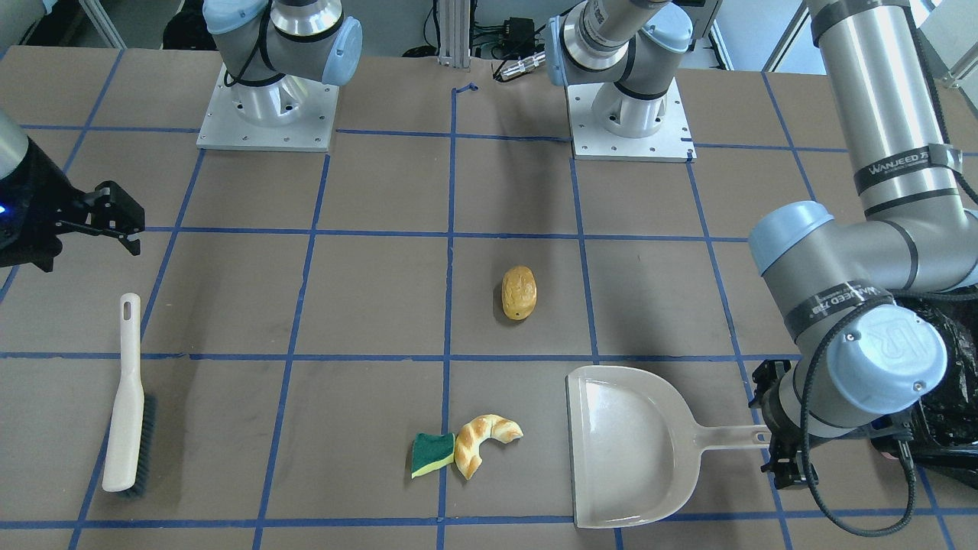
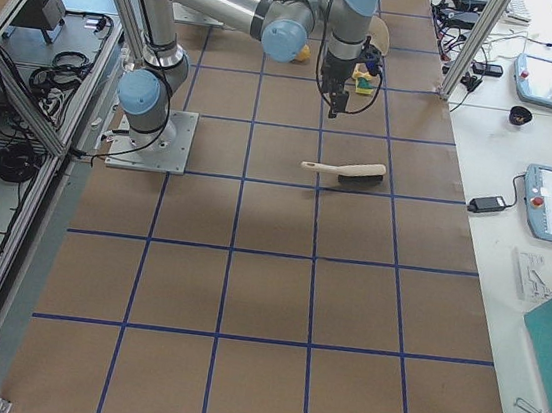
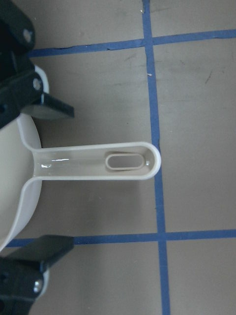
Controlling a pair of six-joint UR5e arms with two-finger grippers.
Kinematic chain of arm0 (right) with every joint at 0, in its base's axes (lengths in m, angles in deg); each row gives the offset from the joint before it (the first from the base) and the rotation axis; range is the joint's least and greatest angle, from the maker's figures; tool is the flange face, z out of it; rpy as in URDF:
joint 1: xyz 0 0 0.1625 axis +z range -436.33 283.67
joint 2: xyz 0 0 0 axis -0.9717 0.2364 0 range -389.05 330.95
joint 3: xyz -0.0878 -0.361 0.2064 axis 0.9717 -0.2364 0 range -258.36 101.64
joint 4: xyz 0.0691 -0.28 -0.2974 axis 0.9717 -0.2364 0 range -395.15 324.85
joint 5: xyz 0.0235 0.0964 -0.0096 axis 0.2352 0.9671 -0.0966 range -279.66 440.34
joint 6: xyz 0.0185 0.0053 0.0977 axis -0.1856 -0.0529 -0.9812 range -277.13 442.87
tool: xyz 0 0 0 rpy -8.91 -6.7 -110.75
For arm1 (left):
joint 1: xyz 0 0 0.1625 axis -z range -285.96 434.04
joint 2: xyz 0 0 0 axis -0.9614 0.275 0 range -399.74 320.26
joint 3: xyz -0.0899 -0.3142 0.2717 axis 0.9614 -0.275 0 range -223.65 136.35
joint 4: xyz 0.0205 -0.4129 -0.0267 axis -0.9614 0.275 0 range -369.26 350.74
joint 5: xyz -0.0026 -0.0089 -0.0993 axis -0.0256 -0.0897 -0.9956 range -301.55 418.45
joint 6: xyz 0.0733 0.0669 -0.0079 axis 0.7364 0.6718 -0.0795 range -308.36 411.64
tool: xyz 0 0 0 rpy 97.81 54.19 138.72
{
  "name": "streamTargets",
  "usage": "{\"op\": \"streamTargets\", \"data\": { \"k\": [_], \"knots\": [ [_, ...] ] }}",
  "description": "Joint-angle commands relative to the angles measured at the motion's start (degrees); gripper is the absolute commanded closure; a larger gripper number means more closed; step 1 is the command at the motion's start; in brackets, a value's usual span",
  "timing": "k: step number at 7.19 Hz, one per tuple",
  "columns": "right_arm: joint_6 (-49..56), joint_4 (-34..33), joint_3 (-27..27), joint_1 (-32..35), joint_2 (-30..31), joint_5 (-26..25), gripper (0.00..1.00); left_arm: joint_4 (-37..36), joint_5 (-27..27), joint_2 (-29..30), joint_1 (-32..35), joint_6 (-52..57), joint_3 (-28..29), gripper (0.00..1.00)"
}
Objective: Sweep and dump trash into bin
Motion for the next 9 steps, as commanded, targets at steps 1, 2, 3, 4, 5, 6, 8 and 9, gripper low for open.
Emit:
{"op": "streamTargets", "data": {
  "k": [1,2,3,4,5,6,8,9],
  "knots": [
    [2.2,-1.4,0.1,-2.9,-4.1,0.0,0.02,-0.3,1.4,1.3,0.0,-2.9,-1.0,0.24],
    [2.2,-3.0,1.5,-3.6,-6.2,0.0,0.08,-0.4,1.4,1.0,0.3,-4.2,-2.4,0.24],
    [2.2,-8.2,5.3,-3.6,-7.1,-0.2,0.09,-0.4,1.5,0.5,0.7,-4.6,-2.8,0.23],
    [2.7,-15.0,9.6,-3.7,-7.4,-0.6,0.08,-0.6,1.4,0.7,0.8,-5.3,-2.8,0.23],
    [3.4,-21.0,13.1,-3.7,-7.7,-0.7,0.07,-2.4,1.7,1.1,0.8,-5.3,-2.8,0.23],
    [3.5,-22.7,15.5,-3.7,-7.9,-0.9,0.07,-3.0,3.2,1.3,0.9,-5.3,-2.9,0.23],
    [3.6,-22.6,16.0,-3.9,-8.0,-2.7,0.07,-3.2,3.3,1.5,0.9,-5.3,-3.0,0.23],
    [4.8,-22.9,16.0,-3.9,-8.4,-4.0,0.07,-3.2,3.3,1.6,0.9,-5.3,-3.4,0.23]
  ]
}}
